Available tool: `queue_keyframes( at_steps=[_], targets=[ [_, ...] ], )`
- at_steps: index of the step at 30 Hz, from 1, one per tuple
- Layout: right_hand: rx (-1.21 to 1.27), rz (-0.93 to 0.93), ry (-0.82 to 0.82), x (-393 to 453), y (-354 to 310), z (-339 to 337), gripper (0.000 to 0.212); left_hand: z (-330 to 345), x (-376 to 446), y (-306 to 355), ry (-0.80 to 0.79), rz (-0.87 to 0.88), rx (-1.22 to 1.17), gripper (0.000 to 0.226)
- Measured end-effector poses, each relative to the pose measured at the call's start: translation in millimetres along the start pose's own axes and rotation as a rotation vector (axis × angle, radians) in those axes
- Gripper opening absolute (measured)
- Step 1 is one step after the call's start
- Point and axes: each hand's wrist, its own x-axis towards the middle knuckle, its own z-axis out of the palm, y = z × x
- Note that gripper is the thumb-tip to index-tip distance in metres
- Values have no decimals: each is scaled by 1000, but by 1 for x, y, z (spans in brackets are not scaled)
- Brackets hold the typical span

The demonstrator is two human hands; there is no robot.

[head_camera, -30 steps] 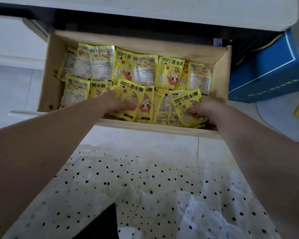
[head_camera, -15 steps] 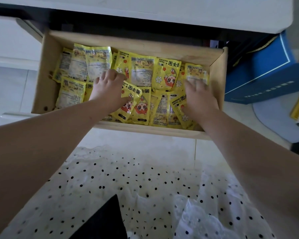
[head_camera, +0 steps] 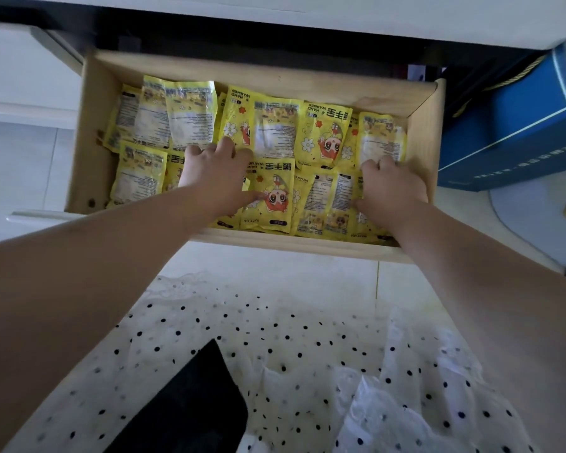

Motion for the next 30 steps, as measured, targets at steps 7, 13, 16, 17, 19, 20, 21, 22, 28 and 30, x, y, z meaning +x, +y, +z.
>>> queue_keyframes(
  at_steps=[7,13,16,17,19,20,21,22,28,30],
  targets=[
    [121,-193,14,0,-3,4,46,3,-1,-6,-51,141,-220,74],
    [152,-191,-10,0,-4,5,62,4,-4,-7,-188,29,-265,75],
    [131,-208,-60,-1,-4,5,67,5,-4,-9,-254,54,-177,69],
    [123,-219,-74,-1,-4,5,66,6,-4,-10,-274,62,-159,68],
    [113,-234,-100,-1,-4,4,65,5,-5,-13,-314,71,-141,69],
    [124,-233,-105,-2,-5,4,66,4,-5,-13,-329,72,-149,70],
    [148,-225,-100,-2,-5,4,67,3,-6,-14,-334,71,-170,73],
    [184,-210,-85,-3,-6,2,68,2,-8,-14,-321,70,-201,75],
    [368,-62,13,-15,-9,-22,62,-11,-16,-20,-127,-89,-674,62],
    [434,-59,0,-20,-16,-34,62,-17,-18,-21,-113,-147,-876,54]
  ],
)
